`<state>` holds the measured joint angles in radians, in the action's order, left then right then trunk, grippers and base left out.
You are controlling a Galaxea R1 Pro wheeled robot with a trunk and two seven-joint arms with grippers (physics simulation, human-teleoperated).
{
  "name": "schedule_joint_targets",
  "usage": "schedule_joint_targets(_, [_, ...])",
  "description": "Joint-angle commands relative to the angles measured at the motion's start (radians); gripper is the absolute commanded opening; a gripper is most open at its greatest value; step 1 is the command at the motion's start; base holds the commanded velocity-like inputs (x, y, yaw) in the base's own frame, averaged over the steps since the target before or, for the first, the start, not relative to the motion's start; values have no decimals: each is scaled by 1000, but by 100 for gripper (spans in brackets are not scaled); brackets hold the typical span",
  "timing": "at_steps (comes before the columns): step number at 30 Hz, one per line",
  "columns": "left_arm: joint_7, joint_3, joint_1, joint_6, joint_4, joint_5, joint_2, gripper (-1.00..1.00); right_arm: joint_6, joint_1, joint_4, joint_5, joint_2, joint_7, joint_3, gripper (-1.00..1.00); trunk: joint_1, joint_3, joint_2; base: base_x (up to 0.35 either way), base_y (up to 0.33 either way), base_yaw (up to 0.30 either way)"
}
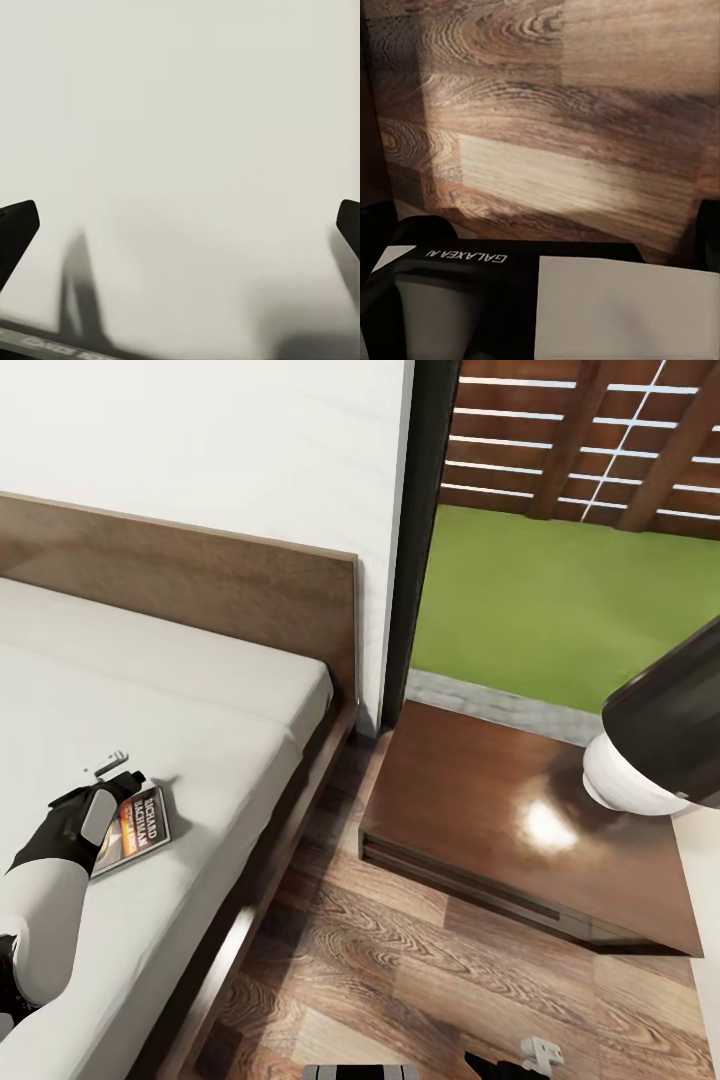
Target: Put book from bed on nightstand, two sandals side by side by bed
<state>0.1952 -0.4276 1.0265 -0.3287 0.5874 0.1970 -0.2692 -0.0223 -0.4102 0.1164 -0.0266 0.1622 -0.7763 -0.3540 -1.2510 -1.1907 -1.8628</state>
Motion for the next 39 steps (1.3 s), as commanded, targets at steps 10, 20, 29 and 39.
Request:
schedule_joint_targets(10, [6,-1,0,-6,-40,12,-1,100,-2,-1,-1,-3,0,-3,1,100,0,-1,0,0,0,0])
schedule_joint_targets(20, [6,-2,0,-6,-41,12,-1,100,-2,0,-1,-3,0,-3,1,100,0,-1,0,-55,0,0])
schedule_joint_targets(29, [6,-2,0,-6,-41,12,-2,100,-2,0,-1,-3,0,-3,1,100,0,-1,0,-2,0,0])
schedule_joint_targets(39, [6,-1,0,-6,-41,12,-2,100,-2,0,-1,-3,0,-3,1,100,0,-1,0,-57,0,0])
